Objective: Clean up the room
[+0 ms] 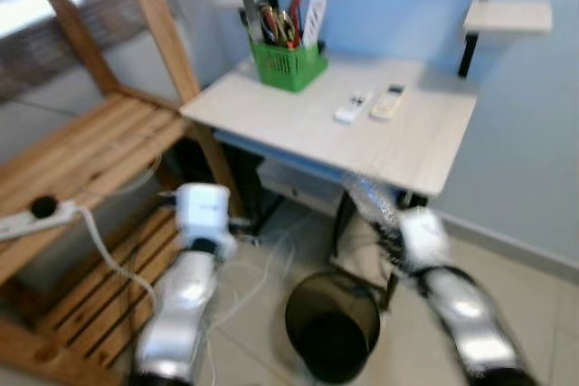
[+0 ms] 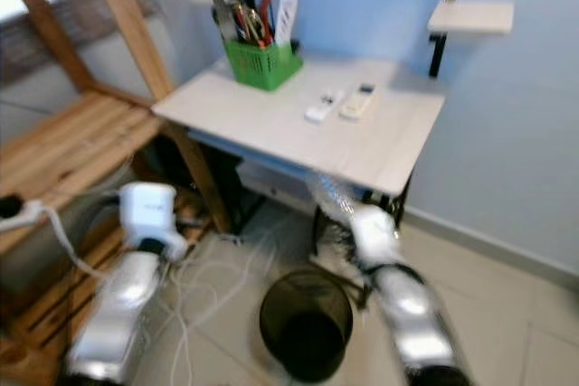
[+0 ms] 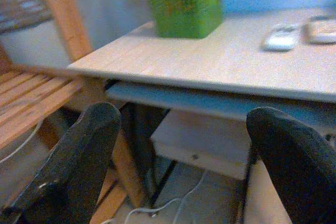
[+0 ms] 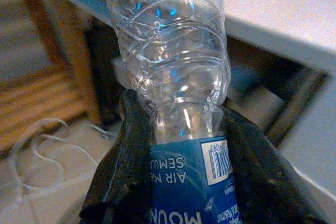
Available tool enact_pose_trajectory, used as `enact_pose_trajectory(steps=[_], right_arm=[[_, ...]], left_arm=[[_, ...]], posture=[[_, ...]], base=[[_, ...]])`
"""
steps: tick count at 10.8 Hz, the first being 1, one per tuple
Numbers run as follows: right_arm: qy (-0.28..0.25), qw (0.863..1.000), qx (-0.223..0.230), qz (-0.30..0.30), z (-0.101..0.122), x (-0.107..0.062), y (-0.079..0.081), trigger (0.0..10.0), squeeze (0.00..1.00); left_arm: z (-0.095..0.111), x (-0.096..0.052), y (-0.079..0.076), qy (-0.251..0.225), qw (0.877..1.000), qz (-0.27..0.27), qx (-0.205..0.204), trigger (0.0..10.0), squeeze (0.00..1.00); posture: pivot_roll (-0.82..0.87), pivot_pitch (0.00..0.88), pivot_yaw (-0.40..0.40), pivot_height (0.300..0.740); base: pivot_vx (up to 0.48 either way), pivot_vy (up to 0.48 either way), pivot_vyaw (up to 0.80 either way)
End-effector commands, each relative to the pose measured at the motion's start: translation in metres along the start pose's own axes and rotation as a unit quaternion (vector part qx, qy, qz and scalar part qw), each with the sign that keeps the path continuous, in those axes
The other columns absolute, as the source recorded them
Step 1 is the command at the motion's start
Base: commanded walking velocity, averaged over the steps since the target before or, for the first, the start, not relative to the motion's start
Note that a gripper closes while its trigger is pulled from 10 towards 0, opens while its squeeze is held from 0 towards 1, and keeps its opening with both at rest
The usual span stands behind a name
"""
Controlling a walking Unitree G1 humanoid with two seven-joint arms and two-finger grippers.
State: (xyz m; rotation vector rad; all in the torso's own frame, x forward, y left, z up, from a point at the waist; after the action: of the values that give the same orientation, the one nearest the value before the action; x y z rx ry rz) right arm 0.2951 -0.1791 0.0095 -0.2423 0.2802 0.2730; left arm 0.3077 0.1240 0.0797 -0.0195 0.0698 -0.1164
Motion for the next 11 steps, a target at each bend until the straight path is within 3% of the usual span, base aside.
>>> enact_pose_trajectory(steps=[1, 3, 4, 6, 7, 8, 11], right_arm=[[0.001, 1.0, -0.004, 0.021, 0.002, 0.005, 0.011, 10.0, 0.02], [0.047, 0.997, -0.01, 0.063, -0.021, 0.002, 0.025, 10.0, 0.02], [0.063, 0.994, -0.013, 0.086, -0.03, 0.002, 0.036, 10.0, 0.01], [0.088, 0.989, -0.02, 0.116, -0.042, 0.006, 0.057, 10.0, 0.0], [0.102, 0.986, -0.028, 0.125, -0.044, 0.012, 0.069, 10.0, 0.0], [0.123, 0.982, -0.046, 0.136, -0.047, 0.018, 0.084, 10.0, 0.0], [0.129, 0.982, -0.047, 0.128, -0.036, 0.033, 0.097, 10.0, 0.0]], left_arm=[[0.0, -0.001, 0.014, 0.003, 1.0, 0.017, 0.01, 10.0, 0.0], [-0.005, -0.004, 0.007, 0.017, 1.0, -0.007, 0.0, 10.0, 0.0], [-0.007, -0.009, -0.016, 0.029, 0.995, -0.091, -0.012, 10.0, 0.0], [-0.018, -0.017, -0.027, 0.064, 0.986, -0.157, -0.007, 10.0, 0.0], [-0.033, -0.025, -0.034, 0.099, 0.975, -0.199, -0.007, 10.0, 0.0], [-0.052, -0.041, -0.044, 0.144, 0.958, -0.247, -0.021, 10.0, 0.0], [-0.07, -0.083, -0.059, 0.19, 0.943, -0.27, -0.05, 10.0, 0.0]], posture=[[-0.16, 0.0, 0.147, 0.74], [-0.14, 0.0, 0.144, 0.74], [-0.11, 0.0, 0.139, 0.74], [-0.08, 0.0, 0.134, 0.74], [-0.03, 0.0, 0.11, 0.74], [-0.01, 0.012, 0.103, 0.74], [0.07, 0.092, 0.081, 0.74]], base=[[0.0, 0.0, 0.0], [0.0, 0.0, 0.0], [0.0, 0.0, 0.0], [0.0, 0.0, 0.0], [0.0, 0.0, 0.0], [0.0, 0.0, 0.0], [0.0, 0.0, 0.0]])
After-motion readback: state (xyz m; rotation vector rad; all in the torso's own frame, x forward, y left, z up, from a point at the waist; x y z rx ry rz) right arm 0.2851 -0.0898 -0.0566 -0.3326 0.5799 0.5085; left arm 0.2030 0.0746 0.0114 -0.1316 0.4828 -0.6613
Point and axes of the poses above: a point about 5 cm out from each wrist's last joint towards the gripper, its own x axis pointing out of the wrist towards the gripper, its own z axis along the axis of the wrist's last joint, y = z × x, the point moved 4 cm from there along x, pointing out of the wrist towards the gripper, and after that the axes turned 2 degrees about -x, right-handed, at the moved point
